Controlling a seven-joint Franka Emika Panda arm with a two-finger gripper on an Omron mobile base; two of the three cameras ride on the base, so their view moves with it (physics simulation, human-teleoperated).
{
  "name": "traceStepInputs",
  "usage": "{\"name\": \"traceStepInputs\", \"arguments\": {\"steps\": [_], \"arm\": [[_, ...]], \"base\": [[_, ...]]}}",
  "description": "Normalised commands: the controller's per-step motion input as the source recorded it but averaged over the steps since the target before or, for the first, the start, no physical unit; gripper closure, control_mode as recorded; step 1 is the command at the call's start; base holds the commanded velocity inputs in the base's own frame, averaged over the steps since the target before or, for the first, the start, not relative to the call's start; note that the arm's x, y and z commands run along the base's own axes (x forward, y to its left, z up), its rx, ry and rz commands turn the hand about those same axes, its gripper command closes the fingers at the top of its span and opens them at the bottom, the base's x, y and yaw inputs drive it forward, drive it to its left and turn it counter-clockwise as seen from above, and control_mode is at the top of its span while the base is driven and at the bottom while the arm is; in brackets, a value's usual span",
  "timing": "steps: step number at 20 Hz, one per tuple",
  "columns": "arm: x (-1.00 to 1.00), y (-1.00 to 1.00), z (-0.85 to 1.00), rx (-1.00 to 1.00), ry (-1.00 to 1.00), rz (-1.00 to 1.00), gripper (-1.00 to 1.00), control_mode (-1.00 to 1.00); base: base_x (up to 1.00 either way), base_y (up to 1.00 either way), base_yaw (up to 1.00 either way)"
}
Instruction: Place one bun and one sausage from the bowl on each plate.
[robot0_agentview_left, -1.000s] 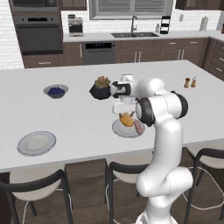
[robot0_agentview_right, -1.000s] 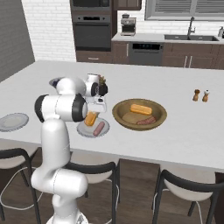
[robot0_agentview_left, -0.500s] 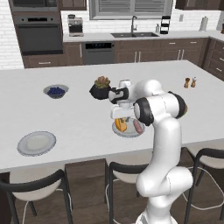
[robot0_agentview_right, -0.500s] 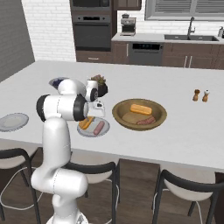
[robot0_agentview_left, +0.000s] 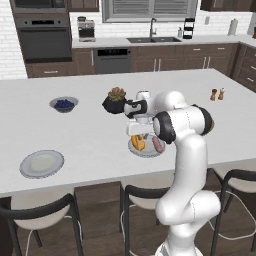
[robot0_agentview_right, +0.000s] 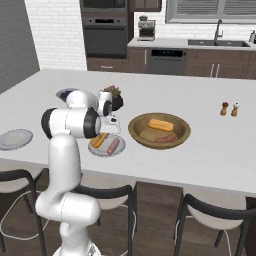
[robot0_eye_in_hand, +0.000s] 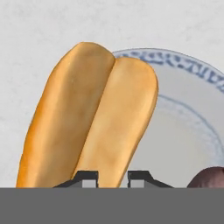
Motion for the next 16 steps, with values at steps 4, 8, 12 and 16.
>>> {"name": "traceStepInputs", "arguments": {"steps": [4,8,12,16], "arm": [[0.00,0.00,0.00,0.00,0.00,0.00,-1.00,-1.00],[0.00,0.00,0.00,0.00,0.00,0.00,-1.00,-1.00],[-0.11,-0.03,0.26,0.00,-0.03,0.00,-1.00,-1.00],[-0.28,-0.14,0.69,0.00,-0.07,-0.01,-1.00,-1.00]], "base": [[0.00,0.00,0.00],[0.00,0.00,0.00],[0.00,0.00,0.00],[0.00,0.00,0.00]]}}
